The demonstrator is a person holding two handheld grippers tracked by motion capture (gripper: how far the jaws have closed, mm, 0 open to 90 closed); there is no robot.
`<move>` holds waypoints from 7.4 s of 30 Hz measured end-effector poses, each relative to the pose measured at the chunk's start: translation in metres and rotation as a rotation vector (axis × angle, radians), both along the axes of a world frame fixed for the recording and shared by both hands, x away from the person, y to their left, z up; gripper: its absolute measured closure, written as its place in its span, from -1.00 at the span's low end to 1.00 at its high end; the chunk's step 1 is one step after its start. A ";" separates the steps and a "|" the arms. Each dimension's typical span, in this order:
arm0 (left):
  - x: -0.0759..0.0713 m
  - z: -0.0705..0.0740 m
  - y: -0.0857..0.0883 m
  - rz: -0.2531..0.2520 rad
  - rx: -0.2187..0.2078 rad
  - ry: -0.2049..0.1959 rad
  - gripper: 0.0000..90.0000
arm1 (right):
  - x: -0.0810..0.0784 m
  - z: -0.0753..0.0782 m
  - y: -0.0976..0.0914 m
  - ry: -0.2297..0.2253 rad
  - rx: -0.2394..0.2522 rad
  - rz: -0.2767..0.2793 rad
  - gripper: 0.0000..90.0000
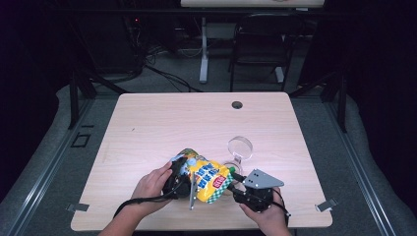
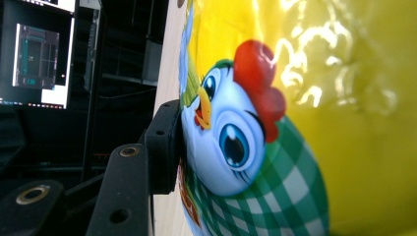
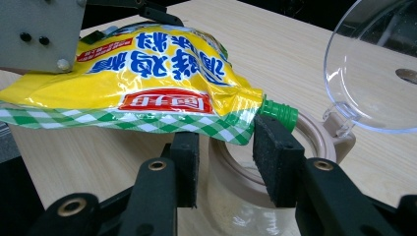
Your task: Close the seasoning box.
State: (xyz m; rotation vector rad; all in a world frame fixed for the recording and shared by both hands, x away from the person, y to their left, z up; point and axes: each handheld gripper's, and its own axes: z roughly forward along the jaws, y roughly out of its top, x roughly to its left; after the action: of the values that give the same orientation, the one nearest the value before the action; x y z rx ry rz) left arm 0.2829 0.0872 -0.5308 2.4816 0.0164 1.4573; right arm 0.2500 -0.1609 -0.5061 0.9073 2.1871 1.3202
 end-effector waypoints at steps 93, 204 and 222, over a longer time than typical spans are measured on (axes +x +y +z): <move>-0.004 0.012 -0.003 0.018 0.166 -0.149 0.16 | 0.003 -0.005 0.005 0.021 0.034 -0.016 0.41; -0.008 0.041 -0.014 -0.004 0.378 -0.169 0.17 | 0.007 -0.007 0.002 0.067 0.070 -0.004 0.42; -0.009 0.046 -0.016 -0.011 0.414 -0.175 0.18 | 0.007 -0.008 0.002 0.070 0.069 -0.005 0.42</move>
State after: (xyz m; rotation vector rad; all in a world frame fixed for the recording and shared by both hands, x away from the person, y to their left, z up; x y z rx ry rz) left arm 0.2735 0.0711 -0.4851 2.6410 -0.3671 1.8227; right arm 0.2573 -0.1587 -0.5137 0.9990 2.2022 1.3881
